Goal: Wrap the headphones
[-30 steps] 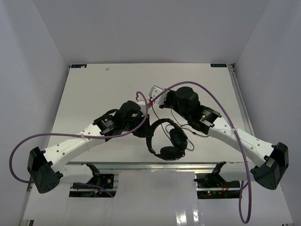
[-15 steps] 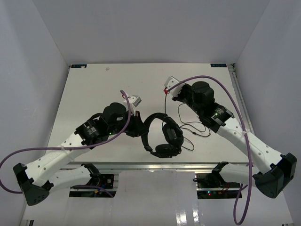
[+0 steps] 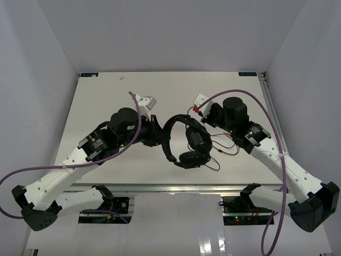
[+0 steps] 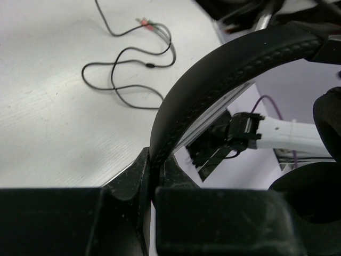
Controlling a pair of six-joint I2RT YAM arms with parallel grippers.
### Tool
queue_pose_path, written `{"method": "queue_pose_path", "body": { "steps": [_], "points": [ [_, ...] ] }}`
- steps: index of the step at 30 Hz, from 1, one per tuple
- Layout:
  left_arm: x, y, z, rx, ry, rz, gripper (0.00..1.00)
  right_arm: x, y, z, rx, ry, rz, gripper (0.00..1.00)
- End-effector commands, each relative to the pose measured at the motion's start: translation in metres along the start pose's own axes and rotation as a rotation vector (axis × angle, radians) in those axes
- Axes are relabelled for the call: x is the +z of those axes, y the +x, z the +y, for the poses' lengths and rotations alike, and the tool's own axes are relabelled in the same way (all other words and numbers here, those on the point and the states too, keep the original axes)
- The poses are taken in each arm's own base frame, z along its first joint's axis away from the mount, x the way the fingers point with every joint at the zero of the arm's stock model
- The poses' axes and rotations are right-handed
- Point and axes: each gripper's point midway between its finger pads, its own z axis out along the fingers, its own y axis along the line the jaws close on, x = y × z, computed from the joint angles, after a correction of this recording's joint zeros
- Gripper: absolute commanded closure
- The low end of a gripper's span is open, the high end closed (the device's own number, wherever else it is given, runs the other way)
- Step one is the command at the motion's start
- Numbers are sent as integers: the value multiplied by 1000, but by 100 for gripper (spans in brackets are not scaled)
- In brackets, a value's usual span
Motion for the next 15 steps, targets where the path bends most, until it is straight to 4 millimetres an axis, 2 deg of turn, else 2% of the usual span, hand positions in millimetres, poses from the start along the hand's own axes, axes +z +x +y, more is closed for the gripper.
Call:
{"method": "queue_pose_path", "body": {
  "steps": [1, 3, 7, 13, 15],
  "points": [
    [-19, -45, -37, -40, 94, -136, 100, -7, -12, 5, 110, -56, -79, 92],
    [-22, -50, -37, -44, 83, -152, 100, -9, -13, 0, 142, -54, -89, 92],
    [-27, -60, -38, -56, 66, -184, 100, -12, -16, 1, 227, -96, -119, 92],
    [-32, -78, -50, -100, 84, -222, 100, -23, -40, 26, 370, -268, -212, 92],
    [-32, -91, -54, -126, 81, -265, 100, -27, -49, 32, 409, -321, -245, 92]
  ]
}}
